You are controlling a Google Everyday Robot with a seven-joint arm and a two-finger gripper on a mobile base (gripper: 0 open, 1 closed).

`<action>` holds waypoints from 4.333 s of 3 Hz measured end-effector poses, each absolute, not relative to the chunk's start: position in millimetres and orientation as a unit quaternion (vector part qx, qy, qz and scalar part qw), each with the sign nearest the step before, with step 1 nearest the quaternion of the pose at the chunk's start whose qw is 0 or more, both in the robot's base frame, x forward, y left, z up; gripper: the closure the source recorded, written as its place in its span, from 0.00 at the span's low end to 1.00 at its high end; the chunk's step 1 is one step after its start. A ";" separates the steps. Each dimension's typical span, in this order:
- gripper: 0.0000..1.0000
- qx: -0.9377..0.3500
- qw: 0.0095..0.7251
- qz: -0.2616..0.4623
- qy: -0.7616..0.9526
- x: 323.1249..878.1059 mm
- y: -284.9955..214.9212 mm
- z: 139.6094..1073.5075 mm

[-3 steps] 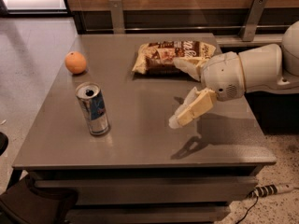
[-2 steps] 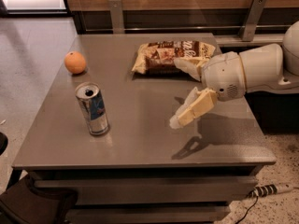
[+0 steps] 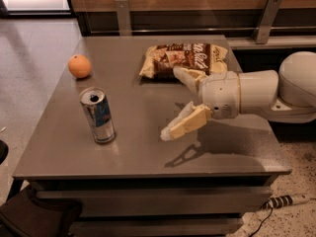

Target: Pick redbull can

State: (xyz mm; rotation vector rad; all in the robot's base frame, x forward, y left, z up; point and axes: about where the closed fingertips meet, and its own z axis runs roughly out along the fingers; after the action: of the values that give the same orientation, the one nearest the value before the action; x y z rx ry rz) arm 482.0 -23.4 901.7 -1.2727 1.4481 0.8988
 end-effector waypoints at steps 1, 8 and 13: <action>0.00 -0.519 0.504 0.382 0.575 485.1 0.2 902.2; 0.48 -0.499 0.511 0.428 0.553 457.6 139.6 873.4; 1.00 -0.519 0.536 0.432 0.506 460.3 143.4 911.9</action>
Offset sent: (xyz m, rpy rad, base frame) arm -0.0002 0.0871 -0.0085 0.0914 -0.0755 0.0118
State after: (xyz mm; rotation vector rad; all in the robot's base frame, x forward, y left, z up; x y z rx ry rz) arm 460.3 143.4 911.9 -1.2360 1.2057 1.0284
